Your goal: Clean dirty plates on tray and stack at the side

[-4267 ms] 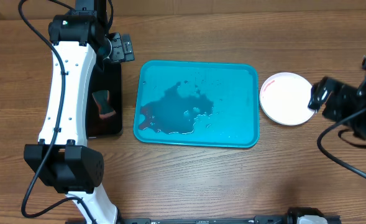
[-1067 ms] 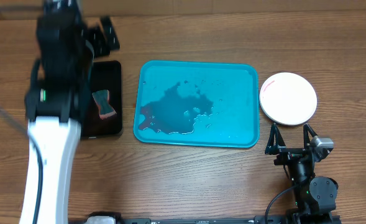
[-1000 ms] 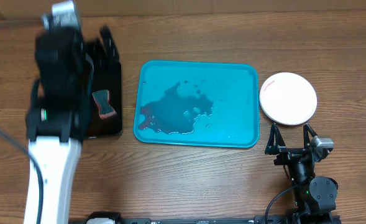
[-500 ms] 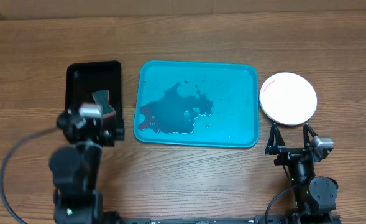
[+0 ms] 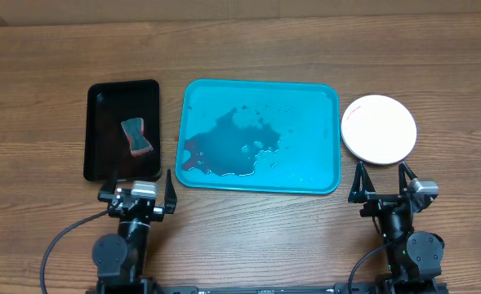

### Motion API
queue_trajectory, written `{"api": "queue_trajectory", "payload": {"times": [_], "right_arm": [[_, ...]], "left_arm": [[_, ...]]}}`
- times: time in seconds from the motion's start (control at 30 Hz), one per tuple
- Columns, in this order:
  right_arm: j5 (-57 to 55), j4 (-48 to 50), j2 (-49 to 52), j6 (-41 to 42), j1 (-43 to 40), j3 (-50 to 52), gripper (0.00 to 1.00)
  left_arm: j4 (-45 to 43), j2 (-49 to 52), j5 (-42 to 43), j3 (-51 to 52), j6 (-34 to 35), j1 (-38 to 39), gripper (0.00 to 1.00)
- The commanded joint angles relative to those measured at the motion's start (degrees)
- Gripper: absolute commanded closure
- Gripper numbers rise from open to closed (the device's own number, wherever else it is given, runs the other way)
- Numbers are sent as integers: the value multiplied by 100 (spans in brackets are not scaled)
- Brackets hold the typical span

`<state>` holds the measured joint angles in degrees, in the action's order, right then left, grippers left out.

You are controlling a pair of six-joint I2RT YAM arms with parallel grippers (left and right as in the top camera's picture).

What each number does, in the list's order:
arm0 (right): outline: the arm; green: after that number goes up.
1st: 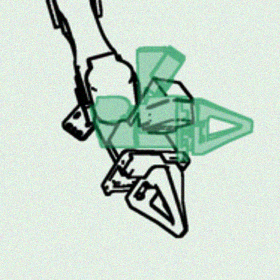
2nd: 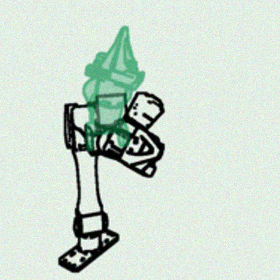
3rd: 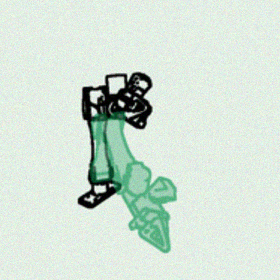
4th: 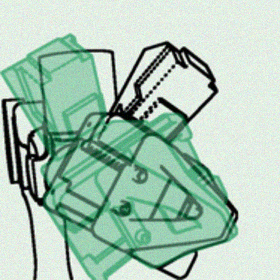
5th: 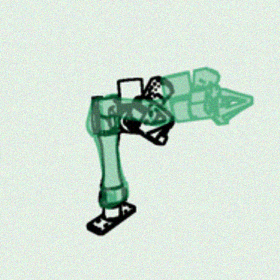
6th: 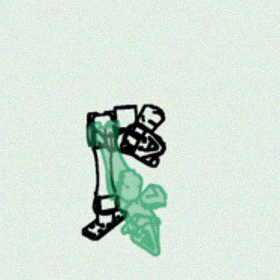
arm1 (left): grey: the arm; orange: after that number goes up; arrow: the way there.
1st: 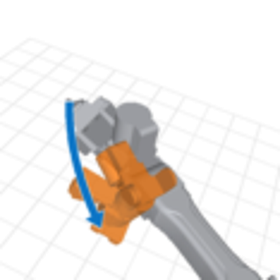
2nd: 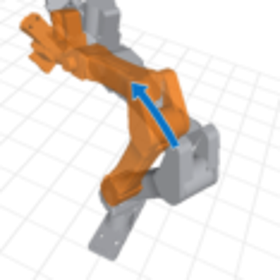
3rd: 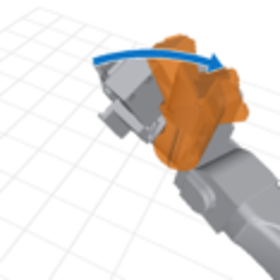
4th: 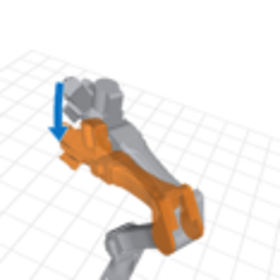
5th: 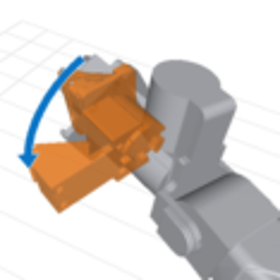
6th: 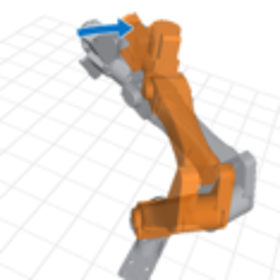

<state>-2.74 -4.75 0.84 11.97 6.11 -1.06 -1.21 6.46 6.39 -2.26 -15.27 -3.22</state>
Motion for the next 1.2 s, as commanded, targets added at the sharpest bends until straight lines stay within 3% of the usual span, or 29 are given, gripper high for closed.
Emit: {"api": "queue_trajectory", "payload": {"times": [0.0, 0.13, 1.17], "right_arm": [[50, 20, -68, -20, 37, 59, 0], [50, 20, -68, -20, 37, 59, 0], [50, 20, -68, -20, 37, 59, 0]], "left_arm": [[149, -350, -103, 201, -151, 83, 0], [562, -551, -186, 199, -146, 96, 0], [542, -623, -232, 199, -103, 101, 0]]}}
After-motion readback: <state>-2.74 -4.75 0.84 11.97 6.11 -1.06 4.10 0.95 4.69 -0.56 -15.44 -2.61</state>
